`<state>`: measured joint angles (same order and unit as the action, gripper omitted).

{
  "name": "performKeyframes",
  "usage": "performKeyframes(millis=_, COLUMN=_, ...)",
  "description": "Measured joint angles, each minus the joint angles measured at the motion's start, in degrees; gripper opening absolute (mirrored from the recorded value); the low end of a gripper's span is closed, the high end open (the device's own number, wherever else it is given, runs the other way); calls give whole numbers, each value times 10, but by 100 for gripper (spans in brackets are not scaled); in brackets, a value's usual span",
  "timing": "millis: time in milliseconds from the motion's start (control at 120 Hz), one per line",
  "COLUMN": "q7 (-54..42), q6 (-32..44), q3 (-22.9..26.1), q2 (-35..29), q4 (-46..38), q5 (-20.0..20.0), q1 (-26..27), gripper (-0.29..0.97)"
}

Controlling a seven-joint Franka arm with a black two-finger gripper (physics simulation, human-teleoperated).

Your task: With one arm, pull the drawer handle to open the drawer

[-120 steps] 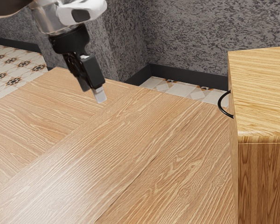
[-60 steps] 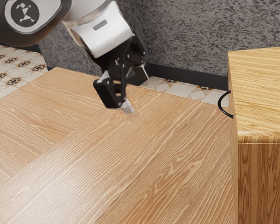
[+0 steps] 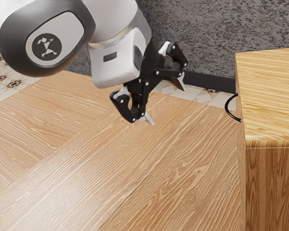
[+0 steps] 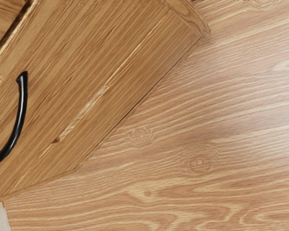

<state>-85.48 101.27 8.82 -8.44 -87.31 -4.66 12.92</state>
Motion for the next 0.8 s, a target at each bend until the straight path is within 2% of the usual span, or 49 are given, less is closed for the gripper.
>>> performKeyframes(millis=125, q7=-37, q6=36, q3=-6, q2=9, q4=-11, q5=-5, q1=20, gripper=66)
performKeyframes(millis=300, q7=-78, q6=64, q3=-11, q2=23, q4=-11, q5=-7, q1=20, gripper=66)
performKeyframes(millis=800, q7=-152, q6=78, q3=-10, q2=18, q4=-21, q5=-7, q1=46, gripper=66)
